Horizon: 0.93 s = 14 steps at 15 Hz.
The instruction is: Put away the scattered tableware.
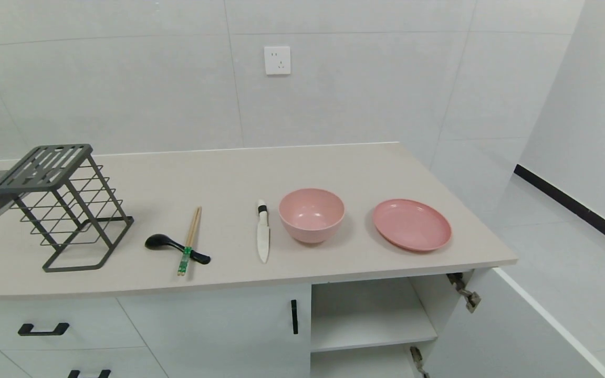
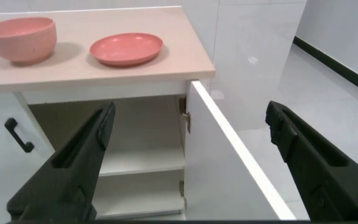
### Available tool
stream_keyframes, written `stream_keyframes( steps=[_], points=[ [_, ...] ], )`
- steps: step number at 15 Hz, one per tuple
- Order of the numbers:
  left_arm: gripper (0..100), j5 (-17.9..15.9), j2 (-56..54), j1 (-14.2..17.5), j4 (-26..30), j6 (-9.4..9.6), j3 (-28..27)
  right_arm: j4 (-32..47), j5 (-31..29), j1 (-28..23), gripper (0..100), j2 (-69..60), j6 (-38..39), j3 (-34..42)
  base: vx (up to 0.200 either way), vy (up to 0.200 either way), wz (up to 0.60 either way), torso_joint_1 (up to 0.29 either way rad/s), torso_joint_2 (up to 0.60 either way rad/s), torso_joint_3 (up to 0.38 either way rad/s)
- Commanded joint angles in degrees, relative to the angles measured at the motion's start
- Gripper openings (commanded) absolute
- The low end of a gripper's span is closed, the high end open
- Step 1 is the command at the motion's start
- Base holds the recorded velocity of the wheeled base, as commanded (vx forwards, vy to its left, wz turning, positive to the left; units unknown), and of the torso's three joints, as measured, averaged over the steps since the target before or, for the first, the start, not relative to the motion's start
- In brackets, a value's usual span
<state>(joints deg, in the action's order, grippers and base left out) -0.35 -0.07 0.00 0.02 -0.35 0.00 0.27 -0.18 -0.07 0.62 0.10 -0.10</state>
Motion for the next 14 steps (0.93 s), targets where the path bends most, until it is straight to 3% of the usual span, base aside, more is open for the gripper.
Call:
stream_keyframes(
  steps=[1, 6, 12, 14],
  points=[
    [100, 0.09, 0.07, 0.0, -0.02, 0.0, 0.0, 0.0, 0.01, -0.01, 100, 0.08, -0.01, 0.01, 0.0, 0.0, 0.0, 0.286, -0.55, -0.266],
    [100, 0.09, 0.07, 0.0, -0.02, -0.09, 0.0, 0.0, 0.01, -0.01, 100, 0.08, 0.08, 0.01, 0.0, 0.0, 0.0, 0.262, -0.51, -0.242],
    [100, 0.09, 0.07, 0.0, -0.02, -0.17, 0.0, 0.0, 0.01, -0.01, 100, 0.08, 0.08, 0.01, 0.0, 0.0, 0.0, 0.022, -0.04, -0.021],
    [100, 0.09, 0.07, 0.0, -0.02, -0.17, 0.0, 0.0, 0.01, -0.01, 100, 0.08, 0.08, 0.01, 0.0, 0.0, -0.6, 0.007, 0.0, 0.002]
  ],
)
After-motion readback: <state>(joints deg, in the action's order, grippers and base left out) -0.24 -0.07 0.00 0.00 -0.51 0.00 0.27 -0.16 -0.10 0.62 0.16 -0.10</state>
